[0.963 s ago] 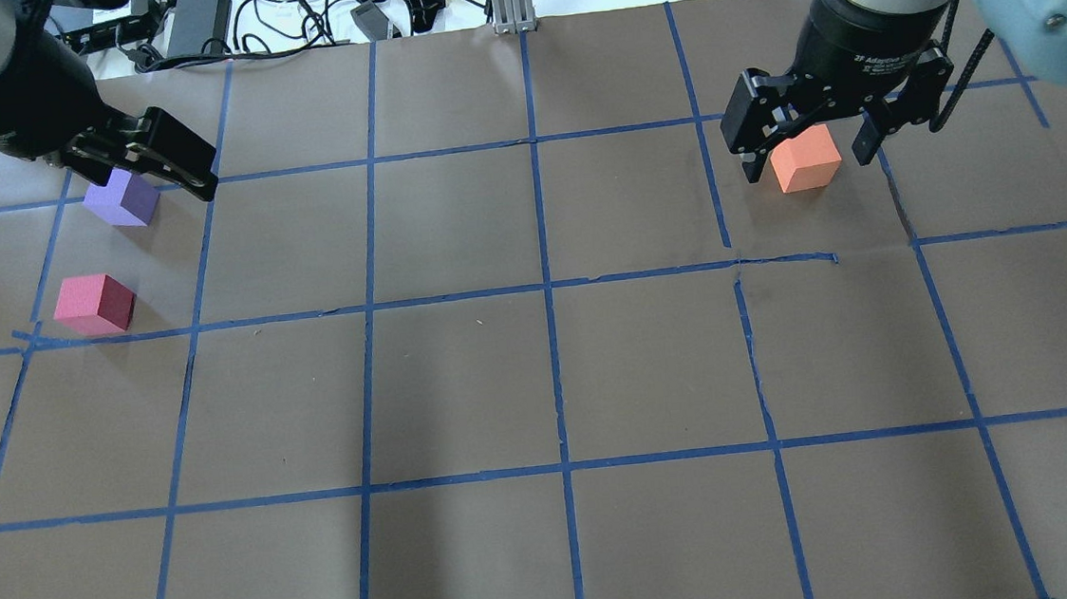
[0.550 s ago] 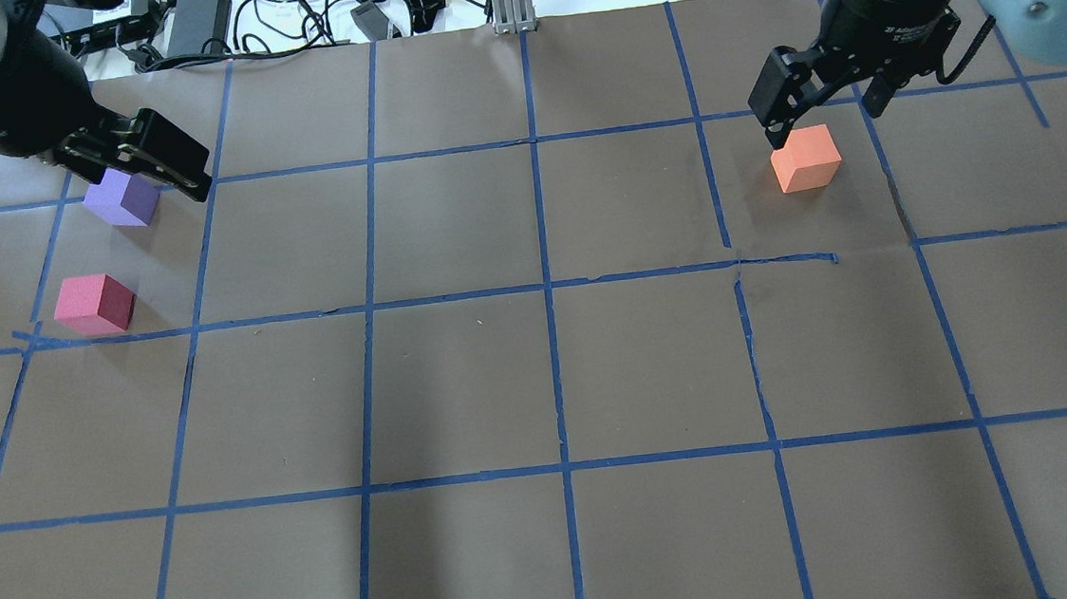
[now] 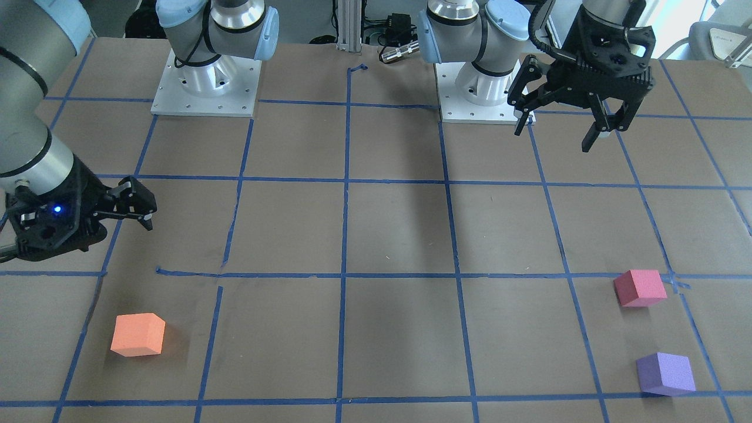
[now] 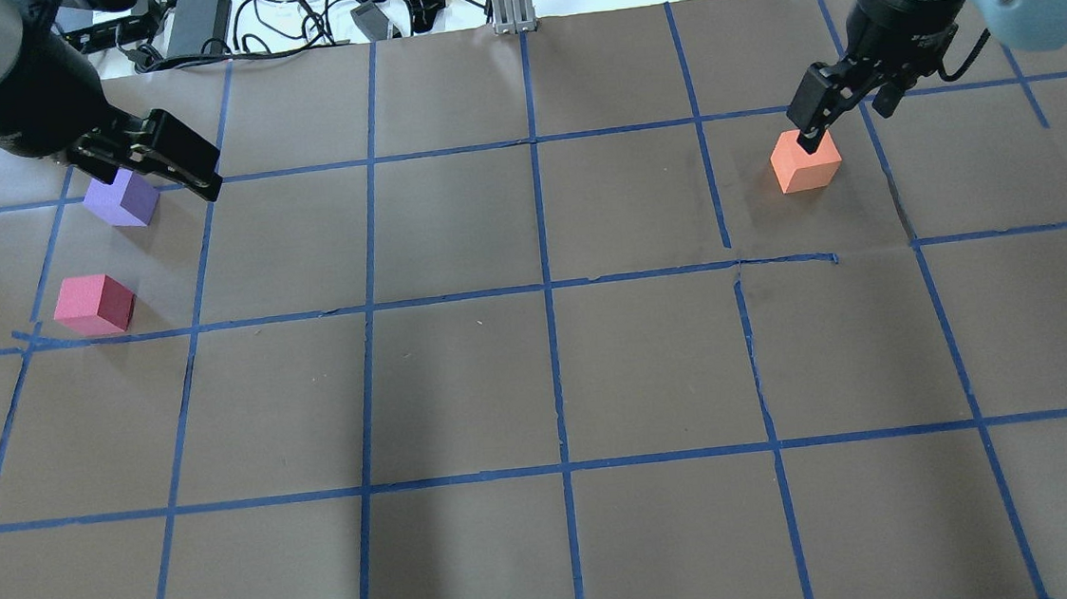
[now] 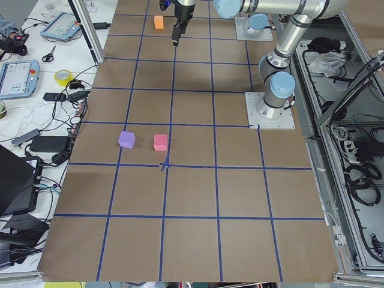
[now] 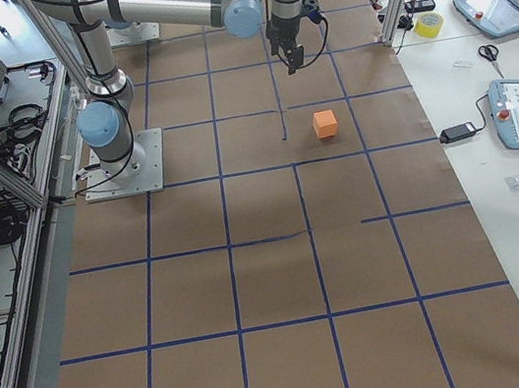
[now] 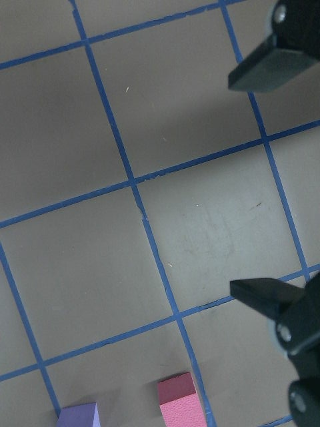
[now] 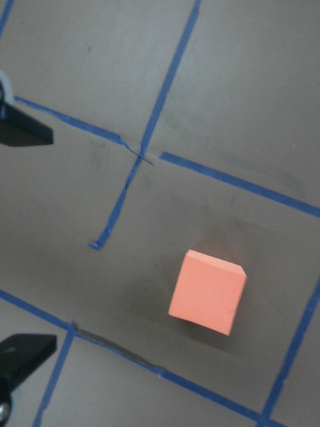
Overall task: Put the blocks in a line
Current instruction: 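Lower the right gripper onto the orange cube and close on it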
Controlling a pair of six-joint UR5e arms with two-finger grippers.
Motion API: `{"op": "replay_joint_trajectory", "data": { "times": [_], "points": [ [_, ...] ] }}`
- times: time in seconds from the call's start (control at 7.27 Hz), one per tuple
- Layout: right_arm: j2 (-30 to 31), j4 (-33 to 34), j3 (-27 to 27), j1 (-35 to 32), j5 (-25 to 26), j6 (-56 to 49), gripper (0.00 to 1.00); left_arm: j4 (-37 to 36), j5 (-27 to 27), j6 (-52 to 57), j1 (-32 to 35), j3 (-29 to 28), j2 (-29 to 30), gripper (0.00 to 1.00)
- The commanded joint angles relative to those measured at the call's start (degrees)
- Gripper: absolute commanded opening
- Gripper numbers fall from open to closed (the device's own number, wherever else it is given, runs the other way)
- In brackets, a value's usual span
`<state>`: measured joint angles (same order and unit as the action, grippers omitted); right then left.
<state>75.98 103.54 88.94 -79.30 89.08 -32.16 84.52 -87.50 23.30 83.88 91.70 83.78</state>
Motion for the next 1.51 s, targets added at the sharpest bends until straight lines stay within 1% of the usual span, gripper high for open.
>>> {"op": "replay_joint_trajectory", "data": {
  "times": [0.0, 0.14, 0.28, 0.55, 0.69, 0.83, 0.96, 1.1, 1.38],
  "points": [
    [-8.95, 12.07, -0.17, 1.16, 0.48, -0.19, 1.0, -0.05, -0.05, -0.45, -0.21, -0.03, -0.46, 1.0],
    [-12.92, 18.91, -0.26, 1.25, 2.65, 0.95, 1.0, -0.14, 0.74, -3.58, 0.92, -0.03, 0.94, 1.0],
    [-14.61, 20.02, -0.35, 1.25, 3.02, 3.92, 1.0, -0.14, -0.12, -3.87, 1.71, -0.46, 0.43, 1.0],
    [-15.24, 20.03, -0.52, 1.07, 2.33, 5.97, 1.0, -0.32, 0.57, -6.06, 2.07, -0.46, 0.86, 1.0],
    [-15.51, 19.95, -0.96, 0.81, 2.23, 5.88, 1.0, -0.32, 0.57, -13.56, 2.25, -0.47, 0.86, 1.0],
    [-15.94, 19.95, -1.05, 0.81, 2.15, 5.79, 1.0, -0.41, 0.66, -15.98, 2.34, -0.64, 0.69, 1.0],
    [-16.91, 19.95, -1.14, 0.81, 1.28, 5.79, 1.0, -0.41, 0.66, -16.53, 2.6, -0.55, 0.86, 1.0],
    [-17.52, 20.03, -1.05, 0.81, -1.78, 5.79, 1.0, -0.32, 0.66, -15.66, 3.21, -0.29, 1.04, 1.0],
    [-19.37, 20.12, -1.05, 0.81, -1.9, 5.71, 1.0, -0.23, 0.31, -15.57, 4.27, 0.06, 0.6, 1.0]
  ]
}}
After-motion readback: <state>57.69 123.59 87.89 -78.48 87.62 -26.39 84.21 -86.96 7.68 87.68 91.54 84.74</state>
